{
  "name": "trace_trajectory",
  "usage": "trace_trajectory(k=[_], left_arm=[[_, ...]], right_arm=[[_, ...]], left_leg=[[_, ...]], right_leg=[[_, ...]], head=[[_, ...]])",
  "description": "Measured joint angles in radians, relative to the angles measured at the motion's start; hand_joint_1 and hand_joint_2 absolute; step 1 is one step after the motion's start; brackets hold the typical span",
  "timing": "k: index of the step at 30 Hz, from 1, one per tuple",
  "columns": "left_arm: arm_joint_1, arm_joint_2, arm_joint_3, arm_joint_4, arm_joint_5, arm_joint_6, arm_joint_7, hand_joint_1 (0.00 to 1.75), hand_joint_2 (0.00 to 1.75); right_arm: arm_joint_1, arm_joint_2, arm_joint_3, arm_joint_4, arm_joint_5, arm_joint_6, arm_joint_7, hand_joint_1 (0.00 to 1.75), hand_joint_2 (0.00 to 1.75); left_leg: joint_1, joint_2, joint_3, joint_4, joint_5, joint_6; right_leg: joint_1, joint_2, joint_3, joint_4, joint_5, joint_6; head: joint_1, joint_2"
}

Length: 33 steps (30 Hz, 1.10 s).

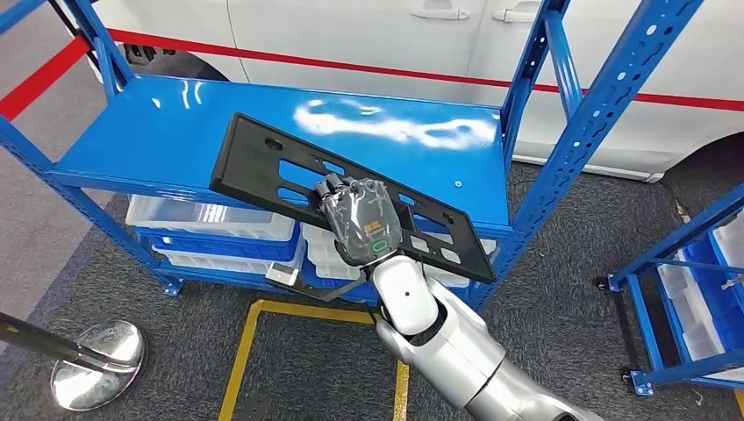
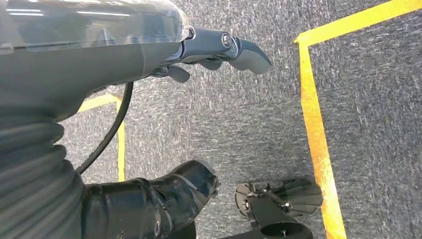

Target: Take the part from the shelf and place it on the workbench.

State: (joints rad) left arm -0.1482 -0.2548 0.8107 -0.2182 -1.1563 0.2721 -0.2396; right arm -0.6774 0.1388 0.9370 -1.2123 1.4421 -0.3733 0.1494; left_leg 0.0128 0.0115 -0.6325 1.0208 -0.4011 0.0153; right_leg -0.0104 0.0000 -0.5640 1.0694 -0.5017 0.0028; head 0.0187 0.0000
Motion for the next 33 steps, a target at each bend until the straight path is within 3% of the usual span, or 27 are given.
trace_trajectory(k=[2,4,6,9,10,11,13,15,16,19,21,24,25,26,27,30,31,33], left_arm=[[0.000,-0.001,0.000,0.000,-0.001,0.000,0.001,0.00,1.75],[0.001,-0.001,0.000,0.000,-0.002,0.000,0.001,0.00,1.75],[0.002,-0.001,0.000,0.000,-0.003,0.000,0.001,0.00,1.75],[0.002,-0.001,0.000,0.000,-0.003,0.000,0.002,0.00,1.75],[0.002,-0.001,-0.001,0.000,-0.003,0.000,0.002,0.00,1.75],[0.002,-0.001,-0.001,0.000,-0.003,0.000,0.002,0.00,1.75],[0.001,-0.001,-0.001,0.000,-0.003,0.000,0.002,0.00,1.75],[-0.001,-0.001,-0.002,0.000,-0.003,0.000,0.003,0.00,1.75],[-0.002,-0.001,-0.002,0.000,-0.003,0.000,0.004,0.00,1.75],[-0.002,-0.001,-0.005,0.000,-0.006,0.001,0.008,0.00,1.75],[-0.002,-0.002,-0.007,0.000,-0.006,0.001,0.008,0.00,1.75],[-0.001,-0.001,-0.012,0.000,-0.006,0.001,0.007,0.00,1.75],[0.000,-0.001,-0.013,0.000,-0.006,0.000,0.006,0.00,1.75],[0.002,-0.001,-0.014,0.000,-0.006,0.000,0.006,0.00,1.75],[0.003,-0.001,-0.015,0.000,-0.006,0.000,0.006,0.00,1.75],[0.002,-0.001,-0.017,0.000,-0.006,-0.001,0.006,0.00,1.75],[0.002,-0.001,-0.017,0.000,-0.006,-0.001,0.006,0.00,1.75],[0.002,-0.001,-0.017,0.000,-0.006,-0.001,0.006,0.00,1.75]], right_arm=[[0.000,0.001,-0.001,0.000,-0.001,-0.003,-0.001,1.75,1.75],[0.000,0.001,-0.002,0.000,-0.002,-0.006,-0.002,1.75,1.75],[0.000,0.003,-0.003,0.000,-0.002,-0.013,-0.003,1.75,1.75],[0.002,0.006,-0.003,0.002,-0.002,-0.020,-0.004,1.75,1.75],[0.003,0.007,-0.004,0.003,-0.002,-0.021,-0.004,1.75,1.75],[0.006,0.007,-0.004,0.004,-0.002,-0.022,-0.005,1.75,1.75],[0.010,0.007,-0.005,0.004,-0.003,-0.024,-0.008,1.75,1.75],[0.010,0.009,-0.007,0.004,-0.004,-0.026,-0.010,1.75,1.75],[0.009,0.011,-0.007,0.004,-0.006,-0.027,-0.011,1.75,1.75],[0.006,0.021,-0.009,0.004,-0.014,-0.025,-0.011,1.75,1.75],[0.005,0.024,-0.010,0.004,-0.024,-0.025,-0.011,1.75,1.75],[0.009,0.023,-0.016,0.006,-0.039,-0.026,-0.011,1.75,1.75],[0.011,0.022,-0.018,0.008,-0.042,-0.026,-0.011,1.75,1.75],[0.014,0.021,-0.019,0.010,-0.044,-0.027,-0.011,1.75,1.75],[0.015,0.020,-0.020,0.012,-0.046,-0.027,-0.011,1.75,1.75],[0.015,0.021,-0.024,0.014,-0.052,-0.027,-0.013,1.75,1.75],[0.015,0.021,-0.025,0.015,-0.054,-0.028,-0.013,1.75,1.75],[0.016,0.022,-0.026,0.016,-0.057,-0.029,-0.014,1.75,1.75]], left_leg=[[-0.001,0.000,-0.006,0.001,0.010,-0.014],[0.000,-0.002,-0.013,0.004,0.010,-0.027],[0.003,-0.004,-0.033,0.050,-0.039,-0.036],[0.007,-0.004,-0.080,0.214,-0.153,-0.047],[0.008,-0.004,-0.081,0.248,-0.164,-0.050],[0.008,-0.004,-0.067,0.250,-0.156,-0.051],[0.009,-0.004,0.012,0.156,-0.111,-0.049],[0.005,-0.006,0.093,0.034,-0.094,-0.040],[0.002,-0.007,0.110,0.001,-0.096,-0.034],[0.001,-0.005,0.106,-0.018,-0.088,-0.013],[0.005,-0.001,0.103,-0.026,-0.071,0.003],[0.004,0.001,0.085,-0.025,-0.055,0.014],[0.004,0.003,0.080,-0.023,-0.053,0.014],[0.004,0.004,0.075,-0.020,-0.052,0.014],[0.004,0.006,0.072,-0.016,-0.051,0.013],[0.000,0.013,0.065,-0.002,-0.056,0.004],[-0.001,0.016,0.062,0.001,-0.056,-0.001],[-0.003,0.022,0.059,0.002,-0.055,-0.011]], right_leg=[[0.007,0.001,0.003,-0.016,0.006,-0.008],[0.004,0.000,-0.004,-0.026,0.018,-0.023],[-0.002,-0.002,-0.016,-0.034,0.036,-0.038],[0.001,-0.003,-0.044,-0.034,0.058,-0.048],[0.001,-0.003,-0.055,-0.033,0.065,-0.048],[0.001,-0.003,-0.065,-0.032,0.073,-0.046],[0.001,-0.002,-0.084,-0.028,0.086,-0.041],[0.003,-0.001,-0.096,-0.026,0.097,-0.031],[0.003,-0.002,-0.098,-0.026,0.102,-0.024],[0.003,-0.001,-0.102,-0.027,0.114,-0.005],[0.004,0.000,-0.121,0.013,0.080,0.004],[0.003,0.000,-0.192,0.195,-0.026,0.010],[0.003,0.000,-0.205,0.237,-0.040,0.011],[0.003,0.000,-0.199,0.241,-0.034,0.011],[0.003,-0.001,-0.173,0.206,-0.012,0.009],[0.010,-0.017,-0.066,0.020,0.052,-0.006],[0.013,-0.021,-0.052,-0.011,0.056,-0.012],[0.017,-0.017,-0.055,-0.020,0.057,-0.019]], head=[[0.000,0.000],[0.000,0.000],[0.000,0.000],[0.000,0.000],[0.000,0.000],[0.000,0.000],[0.000,0.000],[0.000,0.000],[0.000,0.000],[0.001,0.000],[0.001,0.000],[0.002,0.000],[0.002,0.000],[0.002,0.000],[0.002,0.000],[0.002,0.000],[0.002,0.000],[0.002,0.000]])
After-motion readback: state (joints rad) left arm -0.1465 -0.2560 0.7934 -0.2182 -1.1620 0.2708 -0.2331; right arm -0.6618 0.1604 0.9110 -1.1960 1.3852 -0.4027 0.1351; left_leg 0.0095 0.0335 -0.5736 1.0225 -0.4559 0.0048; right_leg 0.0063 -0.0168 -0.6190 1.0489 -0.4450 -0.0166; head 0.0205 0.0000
